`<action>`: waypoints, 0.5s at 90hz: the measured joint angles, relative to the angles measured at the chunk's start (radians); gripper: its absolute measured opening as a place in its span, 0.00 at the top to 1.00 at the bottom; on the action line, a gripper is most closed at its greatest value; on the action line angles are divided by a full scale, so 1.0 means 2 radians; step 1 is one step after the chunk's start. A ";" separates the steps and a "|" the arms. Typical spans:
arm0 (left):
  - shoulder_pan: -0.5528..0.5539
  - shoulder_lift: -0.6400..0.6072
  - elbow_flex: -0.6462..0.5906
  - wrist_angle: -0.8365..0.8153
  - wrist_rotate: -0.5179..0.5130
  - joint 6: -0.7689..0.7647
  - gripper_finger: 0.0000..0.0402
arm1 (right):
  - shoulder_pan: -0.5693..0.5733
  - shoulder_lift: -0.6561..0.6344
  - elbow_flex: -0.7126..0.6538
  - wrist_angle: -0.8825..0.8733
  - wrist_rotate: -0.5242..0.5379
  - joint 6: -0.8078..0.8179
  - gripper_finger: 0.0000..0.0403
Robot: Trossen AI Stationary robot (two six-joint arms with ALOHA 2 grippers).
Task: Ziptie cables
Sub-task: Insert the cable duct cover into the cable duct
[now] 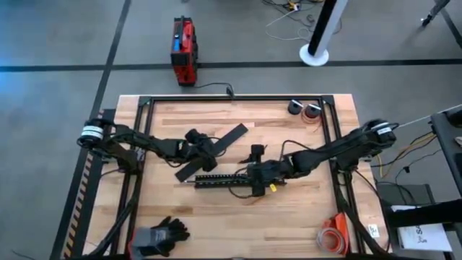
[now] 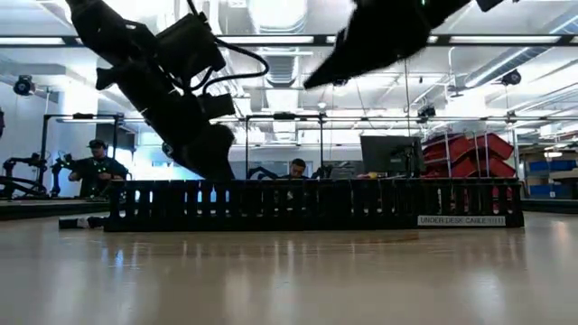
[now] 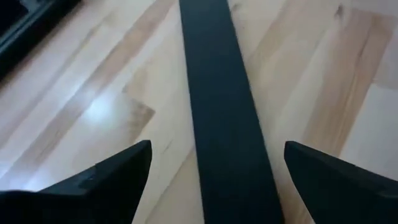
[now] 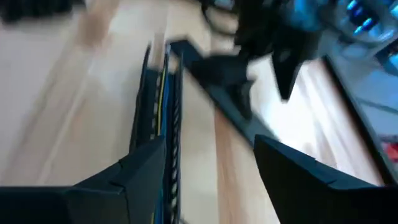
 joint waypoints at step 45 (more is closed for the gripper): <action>0.012 -0.001 -0.048 -0.013 0.036 -0.081 0.13 | -0.025 0.014 -0.001 -0.027 -0.053 0.022 0.48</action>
